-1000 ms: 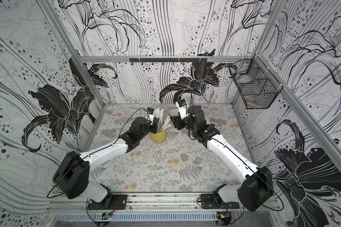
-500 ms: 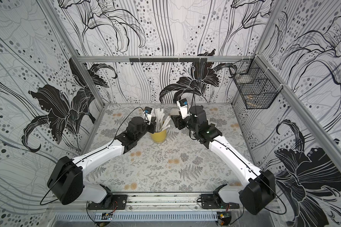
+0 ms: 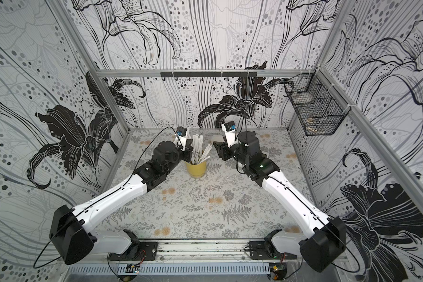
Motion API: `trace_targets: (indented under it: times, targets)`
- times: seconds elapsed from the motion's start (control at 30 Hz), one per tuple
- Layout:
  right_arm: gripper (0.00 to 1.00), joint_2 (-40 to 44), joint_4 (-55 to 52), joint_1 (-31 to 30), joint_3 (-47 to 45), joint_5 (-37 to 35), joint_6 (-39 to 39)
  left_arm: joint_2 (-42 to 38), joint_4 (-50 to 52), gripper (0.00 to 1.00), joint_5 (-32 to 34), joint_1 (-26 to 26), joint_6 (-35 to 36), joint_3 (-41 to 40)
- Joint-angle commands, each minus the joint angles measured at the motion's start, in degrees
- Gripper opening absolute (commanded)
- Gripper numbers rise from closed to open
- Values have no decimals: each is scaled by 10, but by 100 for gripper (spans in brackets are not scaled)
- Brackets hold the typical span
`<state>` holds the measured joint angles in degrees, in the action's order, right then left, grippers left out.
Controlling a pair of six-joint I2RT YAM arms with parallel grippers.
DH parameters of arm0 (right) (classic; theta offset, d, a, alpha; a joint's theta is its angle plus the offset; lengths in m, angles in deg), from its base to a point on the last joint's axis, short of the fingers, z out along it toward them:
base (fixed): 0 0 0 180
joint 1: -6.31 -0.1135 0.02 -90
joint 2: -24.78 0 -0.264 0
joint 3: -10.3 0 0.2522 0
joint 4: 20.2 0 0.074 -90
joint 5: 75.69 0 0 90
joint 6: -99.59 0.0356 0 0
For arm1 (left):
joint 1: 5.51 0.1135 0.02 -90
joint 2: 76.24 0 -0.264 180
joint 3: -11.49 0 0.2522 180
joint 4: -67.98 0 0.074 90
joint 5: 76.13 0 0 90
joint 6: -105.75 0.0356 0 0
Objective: Take the straws out of the storage container
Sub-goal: Pick up the straw from the container, then place the straw at the center of the board.
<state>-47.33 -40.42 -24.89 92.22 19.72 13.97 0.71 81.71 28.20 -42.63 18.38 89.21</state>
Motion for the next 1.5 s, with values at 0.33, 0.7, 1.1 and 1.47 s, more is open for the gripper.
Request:
trace_targets:
  times: [0.33, 0.7, 1.1, 1.47]
  targets:
    - [62, -11, -58, -21, 70, 21, 7, -51, 79, 0, 50, -26, 24, 89]
    - [62, 16, -34, -30, 41, 36, 10, -89, 270, 0, 31, -61, -71, 165]
    - [62, 24, -7, -41, -15, 64, 52, -128, 419, 0, -32, -61, -166, 93]
    - [62, 6, -11, -75, -44, 61, 77, -42, 380, 0, -123, -54, -276, -40]
